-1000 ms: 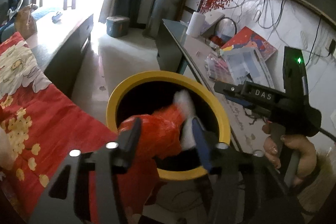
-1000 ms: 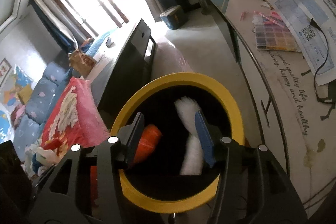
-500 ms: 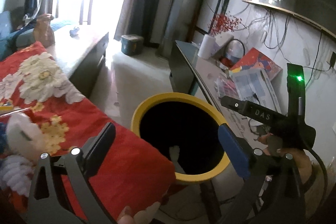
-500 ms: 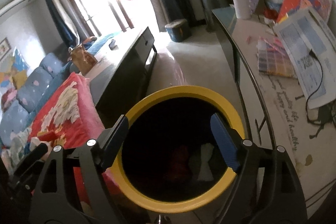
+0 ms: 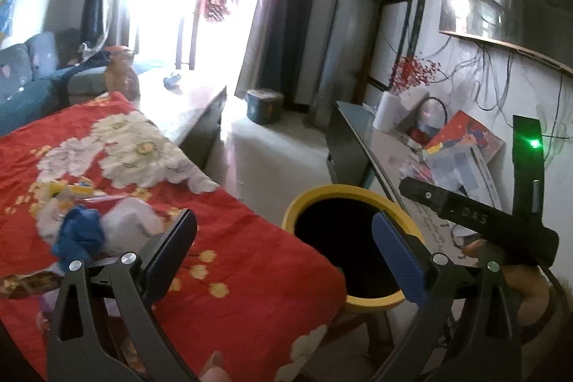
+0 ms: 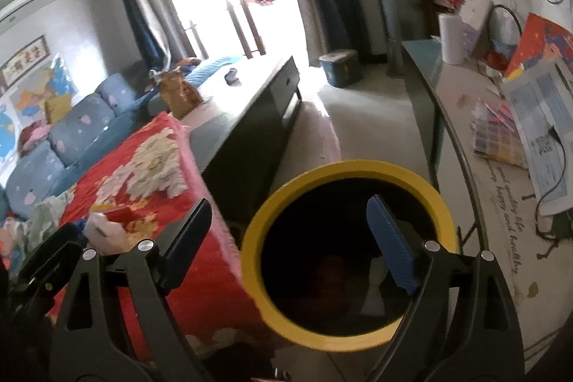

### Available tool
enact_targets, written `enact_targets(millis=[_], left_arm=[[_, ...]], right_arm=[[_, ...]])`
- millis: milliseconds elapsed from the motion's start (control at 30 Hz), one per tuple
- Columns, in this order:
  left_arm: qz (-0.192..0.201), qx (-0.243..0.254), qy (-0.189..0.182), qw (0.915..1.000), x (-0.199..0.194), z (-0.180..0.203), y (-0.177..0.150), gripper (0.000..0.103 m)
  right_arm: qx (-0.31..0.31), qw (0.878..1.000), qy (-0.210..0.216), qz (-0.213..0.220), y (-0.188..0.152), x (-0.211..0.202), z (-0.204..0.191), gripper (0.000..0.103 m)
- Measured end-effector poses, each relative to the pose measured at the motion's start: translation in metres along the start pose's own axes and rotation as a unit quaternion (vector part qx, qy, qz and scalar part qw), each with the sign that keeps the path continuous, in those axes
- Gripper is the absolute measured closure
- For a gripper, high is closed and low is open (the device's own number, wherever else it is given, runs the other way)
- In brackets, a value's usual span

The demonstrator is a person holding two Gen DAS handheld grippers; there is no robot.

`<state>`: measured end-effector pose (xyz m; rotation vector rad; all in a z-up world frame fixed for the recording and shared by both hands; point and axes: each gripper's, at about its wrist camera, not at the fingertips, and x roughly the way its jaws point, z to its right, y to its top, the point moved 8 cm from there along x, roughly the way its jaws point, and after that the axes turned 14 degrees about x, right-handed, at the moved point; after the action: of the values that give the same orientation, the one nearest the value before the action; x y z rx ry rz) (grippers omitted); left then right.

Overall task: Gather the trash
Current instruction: 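Move both open tools back to the trash pile on the bedspread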

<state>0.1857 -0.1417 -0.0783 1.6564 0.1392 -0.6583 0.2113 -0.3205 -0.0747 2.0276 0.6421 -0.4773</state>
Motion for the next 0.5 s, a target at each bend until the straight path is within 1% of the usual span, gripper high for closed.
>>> enact_targets(millis=[500], left_arm=[[0.019, -0.021, 0.059, 0.9979, -0.041, -0.047, -0.006, 0.008]], right_arm=[[-0.046, 0.998, 0.046, -0.013, -0.024, -0.012, -0.055, 0.022]])
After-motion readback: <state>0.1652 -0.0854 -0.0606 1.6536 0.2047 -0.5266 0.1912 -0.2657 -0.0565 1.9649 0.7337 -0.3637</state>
